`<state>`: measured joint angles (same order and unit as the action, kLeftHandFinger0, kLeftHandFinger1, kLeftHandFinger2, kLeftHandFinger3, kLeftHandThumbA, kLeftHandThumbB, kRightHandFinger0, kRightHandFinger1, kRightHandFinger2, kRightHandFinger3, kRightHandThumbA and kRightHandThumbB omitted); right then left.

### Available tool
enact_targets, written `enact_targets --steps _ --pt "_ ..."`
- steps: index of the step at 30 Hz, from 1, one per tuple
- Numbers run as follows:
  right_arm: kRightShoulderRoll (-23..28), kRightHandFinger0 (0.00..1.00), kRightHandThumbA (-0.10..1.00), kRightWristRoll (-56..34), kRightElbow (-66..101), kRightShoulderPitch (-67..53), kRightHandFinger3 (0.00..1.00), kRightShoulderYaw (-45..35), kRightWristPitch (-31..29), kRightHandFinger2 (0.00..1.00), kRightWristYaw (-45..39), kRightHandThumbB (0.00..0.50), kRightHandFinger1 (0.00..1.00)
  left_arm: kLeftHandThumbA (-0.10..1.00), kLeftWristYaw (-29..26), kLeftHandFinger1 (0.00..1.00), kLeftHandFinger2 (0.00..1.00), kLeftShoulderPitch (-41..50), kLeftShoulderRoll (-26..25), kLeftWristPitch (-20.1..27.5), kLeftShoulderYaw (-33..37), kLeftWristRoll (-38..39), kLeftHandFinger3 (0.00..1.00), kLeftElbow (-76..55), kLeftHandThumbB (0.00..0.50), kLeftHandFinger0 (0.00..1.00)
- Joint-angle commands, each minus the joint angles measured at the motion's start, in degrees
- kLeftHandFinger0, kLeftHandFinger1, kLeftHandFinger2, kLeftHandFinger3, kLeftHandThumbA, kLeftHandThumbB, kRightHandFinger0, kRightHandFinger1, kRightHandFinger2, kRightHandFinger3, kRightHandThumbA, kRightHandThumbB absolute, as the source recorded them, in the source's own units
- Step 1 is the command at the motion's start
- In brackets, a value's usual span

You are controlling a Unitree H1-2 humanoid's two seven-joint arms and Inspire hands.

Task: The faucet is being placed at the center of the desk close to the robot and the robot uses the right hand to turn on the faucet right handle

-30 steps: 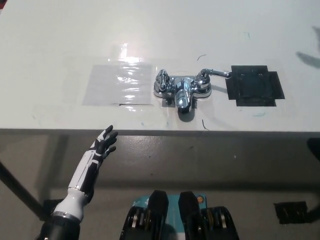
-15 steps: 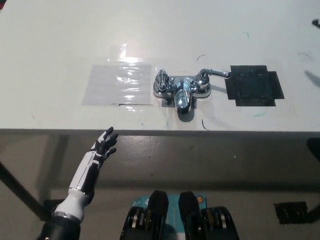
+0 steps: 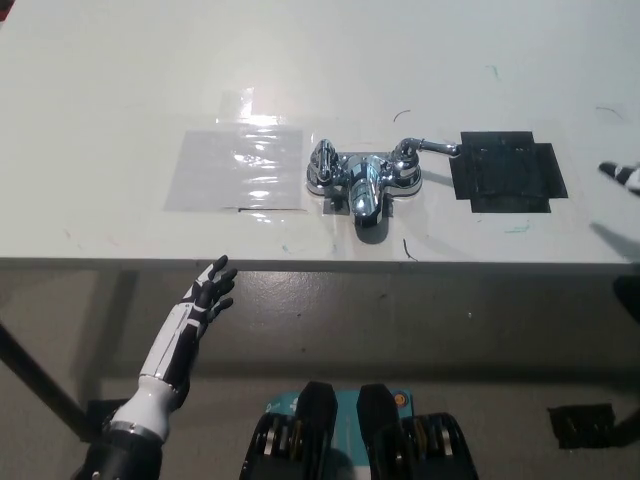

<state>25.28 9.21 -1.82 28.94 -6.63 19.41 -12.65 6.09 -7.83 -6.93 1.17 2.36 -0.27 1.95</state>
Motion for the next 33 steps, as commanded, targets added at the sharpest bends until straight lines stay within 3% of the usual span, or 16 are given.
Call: enact_targets --steps 1,4,6,10,13,16,18,21,22,24,28,33 --pt "-2.29 1.0 0.79 -41.26 53.51 -5.32 1.0 -7.3 -10.08 1.0 6.83 0.178 1.0 1.0 -1.29 1.0 1.0 -8.23 -0.76 0.66 -2.87 1.49 1.0 -1.82 0.062 1.0" --pt "-6.24 1.0 0.8 -39.52 50.92 -8.99 1.0 -5.89 -10.2 1.0 4.98 0.152 1.0 1.0 -1.06 1.0 1.0 -8.06 -0.89 1.07 -2.79 1.51 1.0 -1.77 0.056 1.0" --pt "-9.75 1.0 0.75 -38.21 49.95 -10.65 1.0 -5.5 -8.81 1.0 5.79 0.171 1.0 1.0 -1.05 1.0 1.0 -8.31 -1.02 1.02 -2.78 1.39 1.0 -1.77 0.046 1.0" --pt "-15.05 1.0 0.71 -33.74 40.96 -15.81 1.0 -5.21 -12.11 1.0 2.39 0.18 1.0 1.0 -1.08 1.0 1.0 -8.06 -1.11 0.68 -2.58 0.88 1.0 -2.07 0.031 1.0" --pt "-17.46 1.0 0.74 -30.46 34.68 -17.34 1.0 -4.7 -14.38 1.0 0.7 0.114 1.0 1.0 -0.89 1.0 1.0 -8.21 -1.21 1.24 -2.49 0.81 1.0 -1.62 0.048 1.0" --pt "-18.94 1.0 0.72 -28.34 30.22 -18.32 1.0 -4.06 -14.31 1.0 -0.37 0.107 1.0 1.0 -0.67 1.0 1.0 -8.17 -1.19 1.06 -2.67 1.17 1.0 -1.6 0.044 1.0" --pt "-20.06 1.0 0.64 -27.09 27.34 -18.46 1.0 -3.68 -14.22 1.0 -0.27 0.104 1.0 1.0 -0.52 1.0 1.0 -8.19 -1.22 0.91 -2.68 0.91 1.0 -1.6 0.043 1.0" --pt "-20.86 1.0 0.58 -25.51 23.55 -18.15 1.0 -3.02 -15.5 1.0 -0.43 0.062 1.0 1.0 -0.4 1.0 1.0 -8.15 -1.16 0.91 -2.79 0.42 1.0 -1.5 0.036 1.0" --pt "-21.52 1.0 0.48 -24.68 20.13 -18.35 1.0 -2.45 -16.51 1.0 -0.65 0.048 1.0 1.0 -0.27 1.0 1.0 -7.31 -1.2 1.07 -2.68 -0.04 1.0 -1.67 0.036 1.0" --pt "-21.89 1.0 0.46 -23.32 16.55 -17.83 1.0 -1.79 -16.52 1.0 -0.24 0.049 1.0 1.0 -0.17 1.0 1.0 -7.24 -1.23 1.12 -2.72 -0.21 1.0 -1.64 0.038 1.0" --pt "-21.96 1.0 0.41 -21.46 10.12 -19.48 1.0 -0.26 -19.35 1.0 -0.75 0.001 1.0 1.0 0.08 1.0 1.0 -4.76 -1.06 0.47 -2.79 0.13 1.0 -2.72 0.035 1.0" --pt "-21.56 1.0 0.3 -21.48 5.06 -20.27 1.0 0.44 -18.99 1.0 -0.59 0.017 1.0 0.99 0.37 1.0 1.0 -3.09 -1.39 1.35 -2.67 0.05 1.0 -2.49 0.027 1.0"
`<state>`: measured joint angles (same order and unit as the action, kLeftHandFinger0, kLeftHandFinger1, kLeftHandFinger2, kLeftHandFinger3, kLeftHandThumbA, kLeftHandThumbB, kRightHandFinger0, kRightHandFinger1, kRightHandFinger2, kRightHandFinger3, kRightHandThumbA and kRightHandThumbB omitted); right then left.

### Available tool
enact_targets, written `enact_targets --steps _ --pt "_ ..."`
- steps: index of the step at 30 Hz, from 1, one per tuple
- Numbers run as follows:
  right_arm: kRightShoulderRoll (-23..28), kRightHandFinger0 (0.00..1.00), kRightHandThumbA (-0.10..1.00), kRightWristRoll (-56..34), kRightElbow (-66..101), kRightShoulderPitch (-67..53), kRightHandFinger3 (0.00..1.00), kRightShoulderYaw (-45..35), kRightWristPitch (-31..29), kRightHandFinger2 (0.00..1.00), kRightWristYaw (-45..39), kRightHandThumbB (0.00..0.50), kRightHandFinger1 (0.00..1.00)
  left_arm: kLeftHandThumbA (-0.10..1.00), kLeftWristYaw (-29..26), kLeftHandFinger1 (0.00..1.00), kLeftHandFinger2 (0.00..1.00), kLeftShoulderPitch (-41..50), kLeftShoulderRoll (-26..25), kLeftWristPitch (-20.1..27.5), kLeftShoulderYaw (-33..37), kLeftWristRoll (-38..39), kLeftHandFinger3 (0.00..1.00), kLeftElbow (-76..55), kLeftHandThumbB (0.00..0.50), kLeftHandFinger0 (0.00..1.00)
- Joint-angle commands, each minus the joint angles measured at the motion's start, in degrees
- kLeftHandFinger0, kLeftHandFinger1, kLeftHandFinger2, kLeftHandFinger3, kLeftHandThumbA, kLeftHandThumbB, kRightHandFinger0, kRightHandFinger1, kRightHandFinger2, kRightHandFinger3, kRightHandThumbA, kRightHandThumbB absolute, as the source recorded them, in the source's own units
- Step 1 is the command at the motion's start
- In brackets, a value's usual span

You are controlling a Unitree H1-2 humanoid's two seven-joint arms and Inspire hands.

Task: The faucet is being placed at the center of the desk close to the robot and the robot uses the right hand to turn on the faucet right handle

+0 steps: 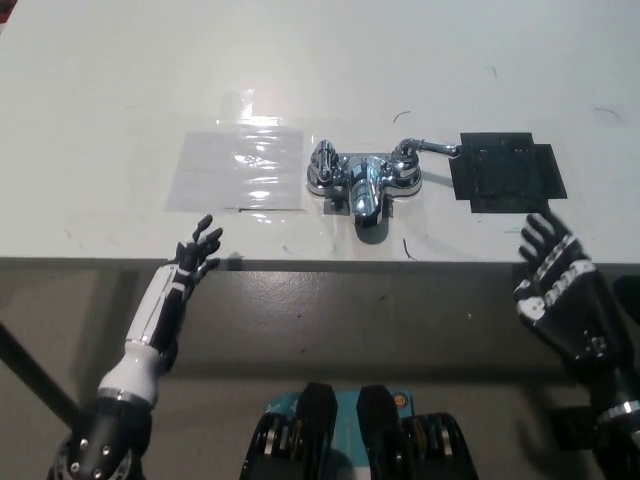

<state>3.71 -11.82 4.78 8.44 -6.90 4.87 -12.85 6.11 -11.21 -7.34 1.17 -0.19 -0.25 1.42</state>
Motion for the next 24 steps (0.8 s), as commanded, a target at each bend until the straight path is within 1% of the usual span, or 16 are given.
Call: enact_targets --steps 1,2,3,4,5,7,8,10,12,13,15,16,18,19,20,24 --pt "0.14 1.0 0.32 -0.46 -1.63 -0.77 1.0 0.98 -4.44 1.0 -0.7 0.019 1.0 0.99 0.43 1.0 1.0 1.24 -0.9 1.3 0.06 -0.01 1.0 -2.22 0.027 1.0" --pt "0.41 1.0 0.33 -0.87 -2.54 -1.82 1.0 1.37 -4.53 1.0 -1.45 0.022 1.0 0.99 0.59 1.0 1.0 2.31 -0.96 1.22 0.35 -0.18 1.0 -2.62 0.026 1.0" --pt "0.27 1.0 0.33 -1.03 -2.65 -2.78 1.0 1.74 -4.48 1.0 -1.68 0.021 1.0 0.99 0.73 1.0 1.0 3.23 -1.0 1.24 0.48 -0.17 1.0 -2.9 0.014 1.0" --pt "0.31 1.0 0.32 -0.61 -2.49 -3.73 1.0 2.37 -4.47 1.0 -1.75 0.017 1.0 0.99 0.87 1.0 1.0 4.12 -1.15 1.24 0.64 -0.29 1.0 -3.23 0.006 1.0" --pt "0.68 1.0 0.34 0.68 -2.63 -4.13 1.0 3.16 -4.66 1.0 -1.67 0.022 1.0 0.98 0.94 1.0 1.0 4.44 -1.24 1.28 0.68 -0.31 1.0 -3.27 0.006 1.0" --pt "1.27 1.0 0.35 2.25 -3.24 -4.61 1.0 4.51 -5.14 1.0 -1.46 0.069 1.0 0.96 0.86 1.0 1.0 4.85 -1.15 0.85 0.69 -0.22 1.0 -3.19 0.004 1.0" --pt "1.46 1.0 0.35 2.14 -3.58 -4.52 1.0 4.74 -5.29 1.0 -1.41 0.072 1.0 0.95 0.8 1.0 1.0 4.77 -1.1 0.78 0.72 -0.27 1.0 -3.03 0.003 1.0" --pt "1.76 1.0 0.3 2.24 -3.41 -4.51 1.0 5.4 -4.66 1.0 -1.45 0.083 1.0 0.94 0.56 1.0 1.0 4.89 -1.04 0.38 0.78 -0.66 1.0 -3.22 0.0 1.0" --pt "2.02 1.0 0.31 2.47 -3.54 -4.63 1.0 6.01 -4.31 1.0 -1.33 0.093 1.0 0.94 0.63 1.0 1.0 5.28 -1.12 -0.15 0.79 -0.66 1.0 -3.65 0.0 1.0" --pt "2.17 1.0 0.3 2.6 -3.78 -4.99 1.0 6.41 -4.52 1.0 -1.39 0.086 1.0 0.95 0.7 1.0 1.0 5.86 -1.16 -0.5 0.83 -0.64 1.0 -3.93 0.005 1.0" --pt "2.3 1.0 0.28 2.48 -4.16 -5.27 1.0 6.72 -4.74 1.0 -1.36 0.091 1.0 0.96 0.7 1.0 1.0 6.25 -1.24 -0.09 0.9 -0.78 1.0 -3.64 0.007 1.0" --pt "2.24 1.0 0.27 2.55 -4.23 -5.42 1.0 6.89 -4.45 1.0 -1.12 0.093 1.0 0.95 0.86 1.0 1.0 6.26 -1.26 0.66 0.83 -0.4 1.0 -3.24 0.0 1.0" --pt "2.49 1.0 0.26 3.45 -4.03 -5.43 1.0 7.37 -3.96 1.0 -0.74 0.092 1.0 0.95 1.06 1.0 1.0 6.09 -1.46 1.44 0.86 -0.26 1.0 -2.55 0.003 1.0" --pt "2.5 1.0 0.24 3.28 -4.17 -5.48 1.0 7.49 -4.01 1.0 -0.88 0.085 1.0 0.95 1.21 1.0 1.0 6.11 -1.56 1.88 0.89 -0.13 1.0 -2.28 0.0 1.0" --pt "2.7 1.0 0.24 3.32 -4.21 -5.45 1.0 7.72 -4.05 1.0 -1.06 0.092 1.0 0.95 1.27 1.0 1.0 6.09 -1.7 2.18 0.97 -0.2 1.0 -2.12 0.0 1.0" --pt "3.04 1.0 0.21 3.51 -3.95 -6.56 1.0 8.05 -3.82 1.0 -0.68 0.093 1.0 0.92 1.19 1.0 1.0 6.75 -1.54 1.86 1.4 -0.24 1.0 -2.61 0.0 1.0"
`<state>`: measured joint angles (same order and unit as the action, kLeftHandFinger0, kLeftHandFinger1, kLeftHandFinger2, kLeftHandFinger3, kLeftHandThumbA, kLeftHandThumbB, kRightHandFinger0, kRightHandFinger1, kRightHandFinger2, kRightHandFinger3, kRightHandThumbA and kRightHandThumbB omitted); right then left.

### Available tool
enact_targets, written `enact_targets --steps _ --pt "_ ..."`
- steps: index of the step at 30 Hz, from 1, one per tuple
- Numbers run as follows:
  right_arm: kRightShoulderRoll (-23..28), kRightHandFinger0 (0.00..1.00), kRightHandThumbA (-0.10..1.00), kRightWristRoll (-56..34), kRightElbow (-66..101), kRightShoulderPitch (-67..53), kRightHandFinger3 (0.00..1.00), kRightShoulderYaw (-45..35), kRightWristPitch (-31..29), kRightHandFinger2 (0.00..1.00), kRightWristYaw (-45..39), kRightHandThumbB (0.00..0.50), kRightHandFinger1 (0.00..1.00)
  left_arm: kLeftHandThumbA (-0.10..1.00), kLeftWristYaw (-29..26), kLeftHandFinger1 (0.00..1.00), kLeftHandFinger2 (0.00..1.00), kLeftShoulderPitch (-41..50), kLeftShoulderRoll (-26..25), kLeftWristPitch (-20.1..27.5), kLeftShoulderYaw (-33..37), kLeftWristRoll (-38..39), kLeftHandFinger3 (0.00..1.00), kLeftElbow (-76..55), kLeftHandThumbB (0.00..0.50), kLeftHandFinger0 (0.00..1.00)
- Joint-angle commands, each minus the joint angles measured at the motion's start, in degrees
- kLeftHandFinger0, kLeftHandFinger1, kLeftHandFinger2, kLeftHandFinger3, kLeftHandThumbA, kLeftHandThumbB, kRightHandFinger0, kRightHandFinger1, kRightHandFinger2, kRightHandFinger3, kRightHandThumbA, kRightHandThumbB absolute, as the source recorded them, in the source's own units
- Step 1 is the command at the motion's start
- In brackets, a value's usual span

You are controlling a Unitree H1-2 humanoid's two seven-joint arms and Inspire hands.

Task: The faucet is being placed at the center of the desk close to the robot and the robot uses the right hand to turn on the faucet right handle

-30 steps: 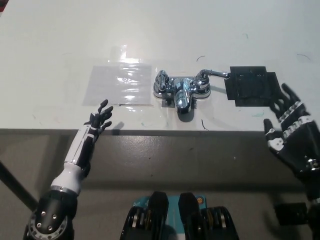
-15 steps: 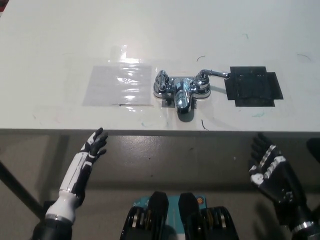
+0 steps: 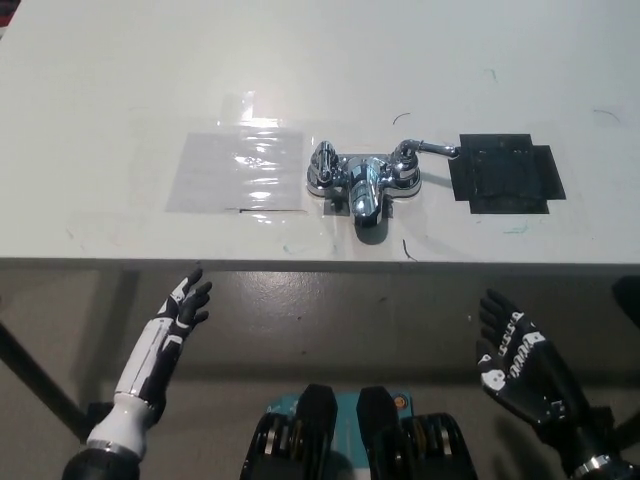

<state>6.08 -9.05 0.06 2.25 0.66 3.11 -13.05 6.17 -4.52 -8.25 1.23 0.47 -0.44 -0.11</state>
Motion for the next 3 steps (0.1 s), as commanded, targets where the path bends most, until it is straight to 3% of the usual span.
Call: enact_targets --steps 1,3 --pt "0.77 1.0 0.21 0.74 0.62 -0.46 1.0 0.53 -2.16 1.0 -0.52 0.095 1.0 0.92 1.11 1.0 1.0 0.14 -0.64 1.96 0.82 -0.13 1.0 -1.04 0.0 1.0" --pt "0.85 1.0 0.21 0.81 0.69 -0.62 1.0 0.61 -2.21 1.0 -0.54 0.094 1.0 0.92 1.21 1.0 1.0 0.25 -0.72 2.35 0.95 -0.17 1.0 -0.97 0.0 1.0"
